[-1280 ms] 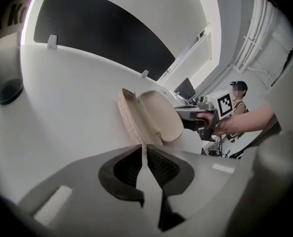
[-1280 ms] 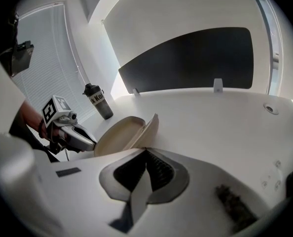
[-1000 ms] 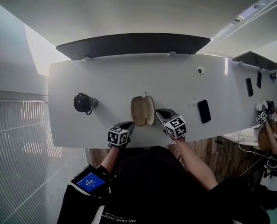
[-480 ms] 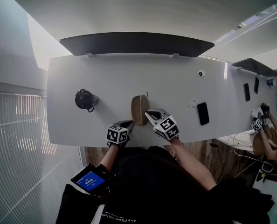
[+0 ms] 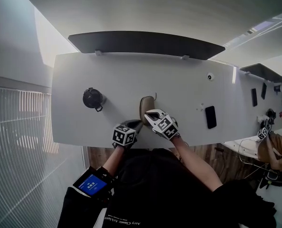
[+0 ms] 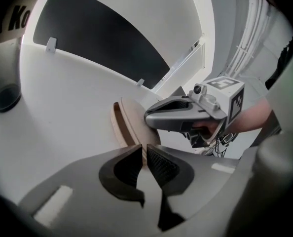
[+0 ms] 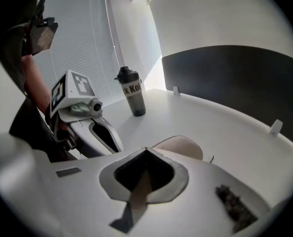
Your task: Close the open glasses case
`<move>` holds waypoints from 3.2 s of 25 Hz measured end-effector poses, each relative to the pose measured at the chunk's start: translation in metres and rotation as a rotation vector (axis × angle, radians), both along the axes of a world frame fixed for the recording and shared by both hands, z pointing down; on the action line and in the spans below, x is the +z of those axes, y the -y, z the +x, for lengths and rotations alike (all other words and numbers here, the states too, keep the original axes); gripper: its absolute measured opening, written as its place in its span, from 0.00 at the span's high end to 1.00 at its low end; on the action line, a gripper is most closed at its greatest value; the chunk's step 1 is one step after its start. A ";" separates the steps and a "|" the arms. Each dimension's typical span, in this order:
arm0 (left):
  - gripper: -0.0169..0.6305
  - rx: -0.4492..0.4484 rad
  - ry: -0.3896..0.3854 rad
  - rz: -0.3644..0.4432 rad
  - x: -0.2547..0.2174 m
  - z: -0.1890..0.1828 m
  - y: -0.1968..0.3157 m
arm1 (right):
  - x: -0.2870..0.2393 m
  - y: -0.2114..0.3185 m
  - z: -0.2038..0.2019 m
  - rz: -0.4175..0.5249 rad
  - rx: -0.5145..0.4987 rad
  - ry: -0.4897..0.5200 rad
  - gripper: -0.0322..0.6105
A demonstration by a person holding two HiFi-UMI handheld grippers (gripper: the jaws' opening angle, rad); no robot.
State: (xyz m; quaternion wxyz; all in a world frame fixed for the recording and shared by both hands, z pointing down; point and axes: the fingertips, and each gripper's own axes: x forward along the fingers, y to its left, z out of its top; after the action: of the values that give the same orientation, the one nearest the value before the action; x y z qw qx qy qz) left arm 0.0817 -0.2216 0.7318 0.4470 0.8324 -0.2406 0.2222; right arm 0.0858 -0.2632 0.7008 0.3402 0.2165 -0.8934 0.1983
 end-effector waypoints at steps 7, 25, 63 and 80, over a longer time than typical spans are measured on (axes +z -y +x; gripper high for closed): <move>0.91 0.045 0.008 -0.002 0.010 0.013 0.005 | 0.009 0.002 -0.004 0.005 -0.025 -0.081 0.94; 0.91 0.025 0.023 -0.024 0.014 0.012 0.008 | 0.007 0.000 0.023 0.083 0.021 -0.119 0.94; 0.93 -0.018 -0.088 0.743 -0.188 -0.002 0.067 | -0.177 0.021 0.102 0.399 0.368 0.291 0.94; 0.94 -0.036 -0.048 0.703 -0.170 0.002 0.051 | -0.149 0.005 0.095 0.335 0.293 0.236 0.94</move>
State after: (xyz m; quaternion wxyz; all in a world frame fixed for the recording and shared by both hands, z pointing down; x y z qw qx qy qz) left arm 0.0833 -0.2725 0.5615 0.1424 0.9361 -0.3064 0.0980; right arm 0.1804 -0.2680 0.5517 0.1605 0.3724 -0.9063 0.1186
